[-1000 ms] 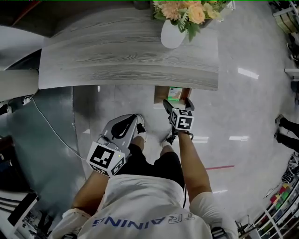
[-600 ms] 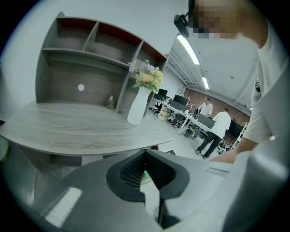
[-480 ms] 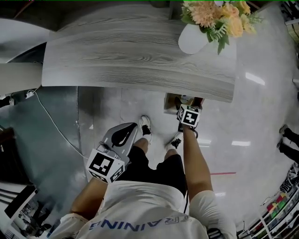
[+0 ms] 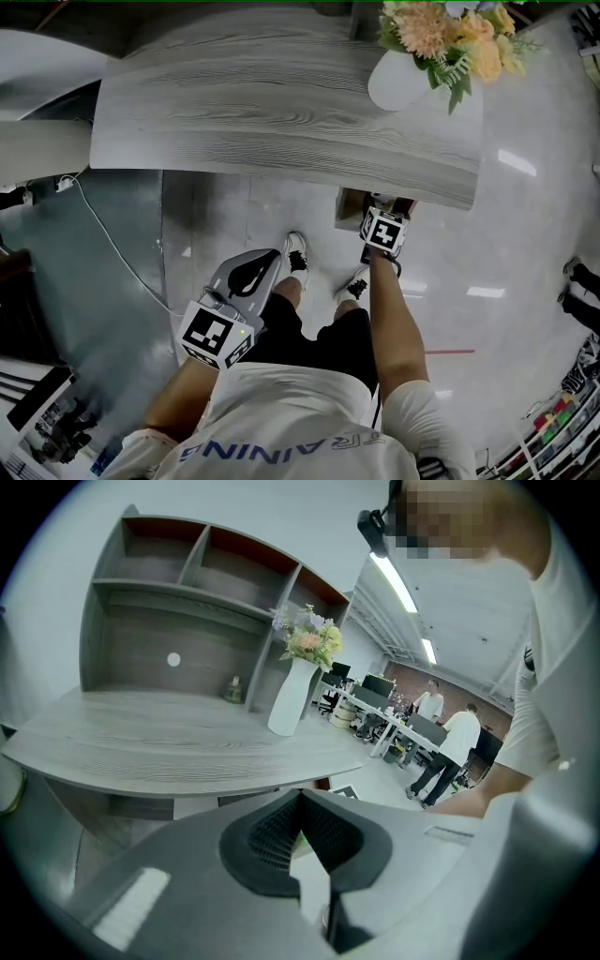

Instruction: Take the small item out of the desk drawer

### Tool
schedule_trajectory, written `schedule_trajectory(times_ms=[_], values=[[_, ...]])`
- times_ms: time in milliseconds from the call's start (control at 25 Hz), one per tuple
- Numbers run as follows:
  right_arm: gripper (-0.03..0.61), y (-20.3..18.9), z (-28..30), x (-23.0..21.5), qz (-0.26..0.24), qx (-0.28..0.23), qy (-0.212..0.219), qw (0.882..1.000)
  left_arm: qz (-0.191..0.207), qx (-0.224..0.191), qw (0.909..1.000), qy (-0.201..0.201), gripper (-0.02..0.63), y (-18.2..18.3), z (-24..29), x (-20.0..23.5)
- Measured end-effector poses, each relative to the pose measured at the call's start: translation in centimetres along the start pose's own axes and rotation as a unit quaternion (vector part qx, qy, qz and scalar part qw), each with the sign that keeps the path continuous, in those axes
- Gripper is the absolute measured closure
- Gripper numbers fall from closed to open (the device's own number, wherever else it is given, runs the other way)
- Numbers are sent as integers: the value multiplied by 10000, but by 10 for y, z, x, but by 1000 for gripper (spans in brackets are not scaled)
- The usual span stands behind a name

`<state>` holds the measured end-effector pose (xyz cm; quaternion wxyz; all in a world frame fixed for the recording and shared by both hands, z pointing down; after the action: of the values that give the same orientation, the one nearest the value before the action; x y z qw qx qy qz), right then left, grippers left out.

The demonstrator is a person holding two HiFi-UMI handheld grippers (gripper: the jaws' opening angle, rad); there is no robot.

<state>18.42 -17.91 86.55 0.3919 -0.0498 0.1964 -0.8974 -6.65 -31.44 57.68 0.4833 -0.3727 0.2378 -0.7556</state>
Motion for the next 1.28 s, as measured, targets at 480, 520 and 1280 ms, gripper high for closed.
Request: schedule_trajectory(times_ms=[480,520,1280], values=[[250,5,-77,12,-300,-644,585,9958,227,-368,9990,-107,615,29,-4,-36],[250,4,-85,12,-299,-688,612,9953,235,-405,9988,-109,615,31,-6,-39],[256,58,-327,-21,-627,-2619,1313,9541,849,-1280,9876,-311,615,93,-42,-133]])
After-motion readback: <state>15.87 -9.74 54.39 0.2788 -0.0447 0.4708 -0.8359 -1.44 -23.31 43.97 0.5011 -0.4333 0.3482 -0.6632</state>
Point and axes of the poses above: the fingertips, and each gripper's own axes: z forward along the fingers, x to its left, y out of its top, the point moved 6 cm from there along -z, backward along the fingers, and after that the axes turned 4 degrees about x, right-handed, at the moved point
